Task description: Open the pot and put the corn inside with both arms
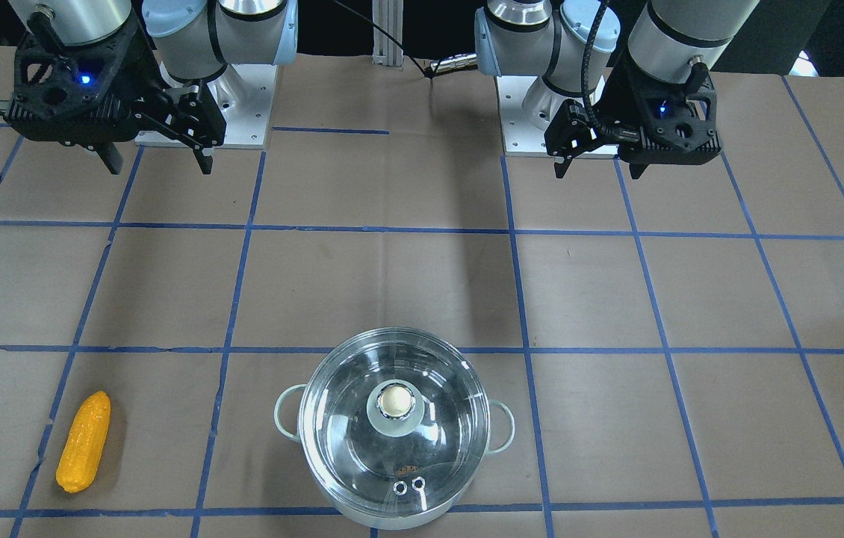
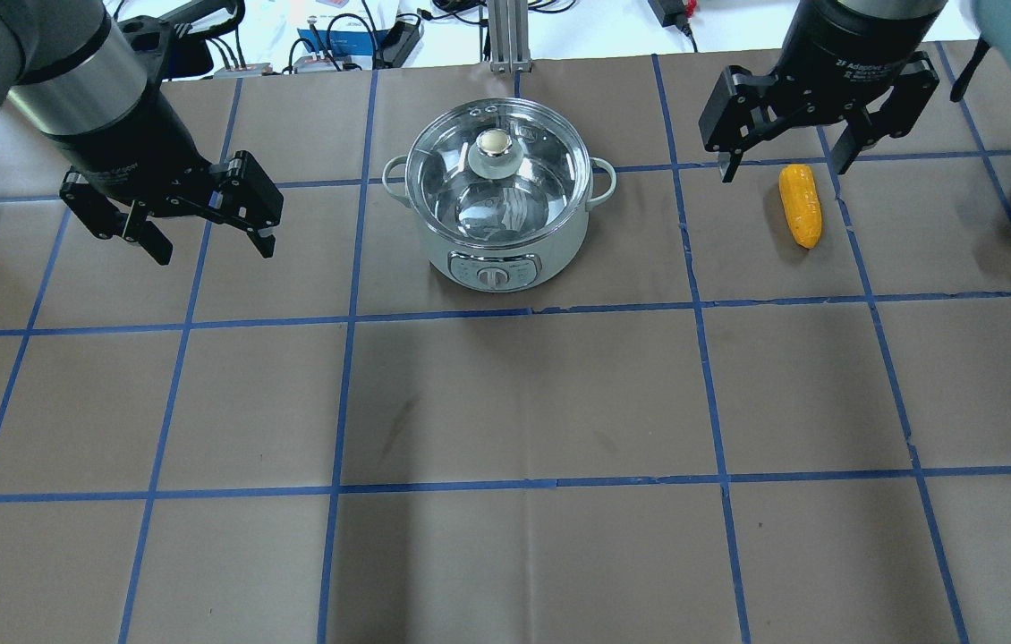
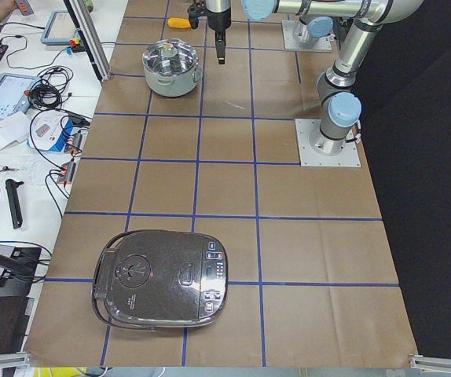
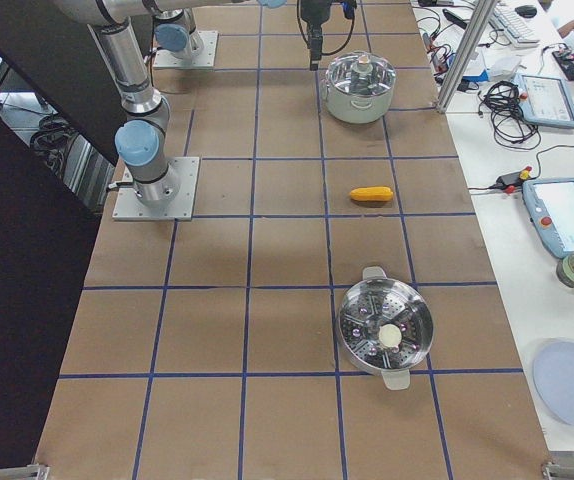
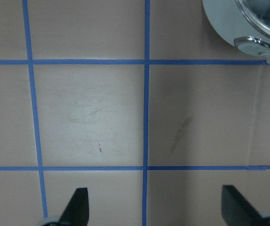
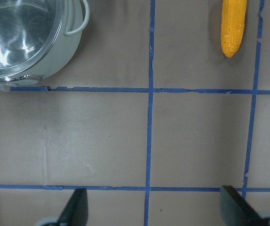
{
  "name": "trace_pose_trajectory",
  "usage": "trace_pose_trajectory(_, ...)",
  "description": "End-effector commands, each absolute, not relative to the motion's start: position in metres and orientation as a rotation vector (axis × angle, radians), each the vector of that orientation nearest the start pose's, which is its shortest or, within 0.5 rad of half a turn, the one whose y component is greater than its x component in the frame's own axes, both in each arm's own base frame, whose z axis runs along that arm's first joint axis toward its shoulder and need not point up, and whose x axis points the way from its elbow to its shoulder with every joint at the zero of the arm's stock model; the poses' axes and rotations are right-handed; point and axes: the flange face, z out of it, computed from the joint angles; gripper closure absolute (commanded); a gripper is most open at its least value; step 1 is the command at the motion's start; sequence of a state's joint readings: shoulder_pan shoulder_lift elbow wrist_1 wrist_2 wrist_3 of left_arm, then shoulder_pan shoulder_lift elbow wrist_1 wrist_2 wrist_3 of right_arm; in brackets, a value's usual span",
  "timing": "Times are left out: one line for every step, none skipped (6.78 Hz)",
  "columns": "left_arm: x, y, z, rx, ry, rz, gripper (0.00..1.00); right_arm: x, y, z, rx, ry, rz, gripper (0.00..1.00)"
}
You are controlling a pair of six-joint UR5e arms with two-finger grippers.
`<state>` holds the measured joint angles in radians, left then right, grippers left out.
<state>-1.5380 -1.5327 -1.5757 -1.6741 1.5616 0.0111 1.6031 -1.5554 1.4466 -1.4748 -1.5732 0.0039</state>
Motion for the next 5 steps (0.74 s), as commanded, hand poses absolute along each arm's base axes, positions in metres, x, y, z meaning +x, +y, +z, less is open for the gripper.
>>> trace_pose_trajectory(-0.117, -0.479, 0.493, -0.041, 3.151, 0.087, 0.00, 0.150, -0.493, 0.533, -0.046, 3.144, -0.024, 0.00)
trace_pose_trajectory(-0.117, -0.493, 0.495, -0.044, 3.151, 0.051, 0.00, 0.150, -0.493, 0.533, -0.043, 3.144, -0.024, 0.00)
trace_pose_trajectory(-0.118, -0.506, 0.493, -0.044, 3.152, 0.034, 0.00, 0.149, -0.493, 0.533, -0.043, 3.144, -0.024, 0.00)
trace_pose_trajectory(-0.119, -0.519, 0.501, -0.041, 3.154, 0.002, 0.00, 0.150, -0.493, 0.533, -0.043, 3.144, -0.024, 0.00)
trace_pose_trajectory(-0.125, -0.544, 0.509, -0.019, 3.155, -0.039, 0.00, 0.150, -0.493, 0.533, -0.046, 3.144, -0.024, 0.00)
